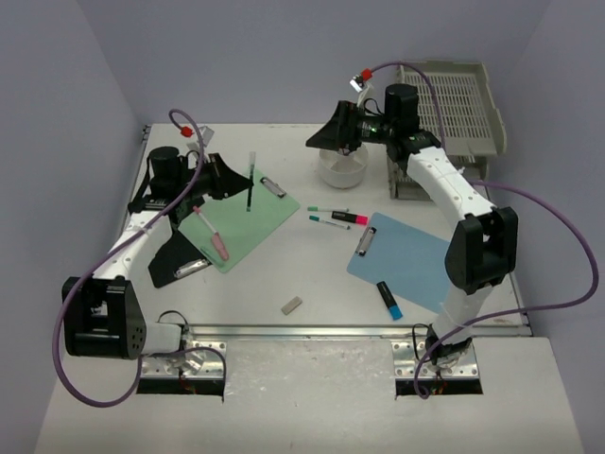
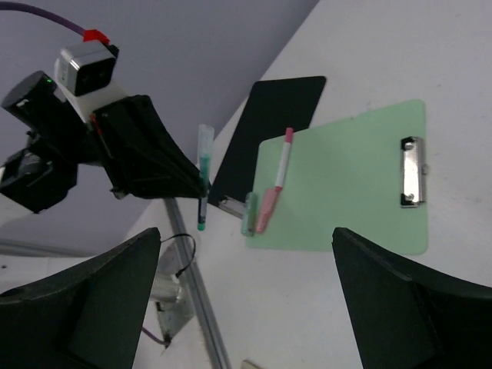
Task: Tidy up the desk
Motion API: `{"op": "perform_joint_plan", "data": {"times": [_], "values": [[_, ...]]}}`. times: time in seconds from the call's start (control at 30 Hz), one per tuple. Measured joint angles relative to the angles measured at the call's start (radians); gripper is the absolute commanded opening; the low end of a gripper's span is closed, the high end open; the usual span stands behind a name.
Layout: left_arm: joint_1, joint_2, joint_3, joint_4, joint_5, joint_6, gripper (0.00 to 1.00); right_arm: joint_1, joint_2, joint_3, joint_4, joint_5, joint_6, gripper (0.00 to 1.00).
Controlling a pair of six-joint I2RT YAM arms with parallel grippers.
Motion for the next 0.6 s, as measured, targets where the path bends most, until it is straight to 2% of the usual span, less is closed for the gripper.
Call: {"op": "perform_joint_plan", "data": {"times": [0.17, 0.3, 0.47, 0.6], "values": [[-0.081, -0.019, -0.039, 0.021, 0.109, 0.003, 0.00, 0.042, 0.068, 0.007, 0.108, -0.109, 0.148, 0.89], [-0.151, -0.048, -0.041, 0.024, 0.129, 0.021, 0.00, 0.107, 0.077, 0.014, 0.117, -0.155, 0.159, 0.86], [-0.188, -0.078, -0.041, 0.039, 0.142, 0.028, 0.00, 0.175, 0.077, 0.026, 0.131, -0.187, 0.151, 0.76], [-0.188, -0.078, -0.041, 0.040, 0.140, 0.029, 0.00, 0.178, 0.080, 0.024, 0.142, -0.199, 0.153, 0.67]]}}
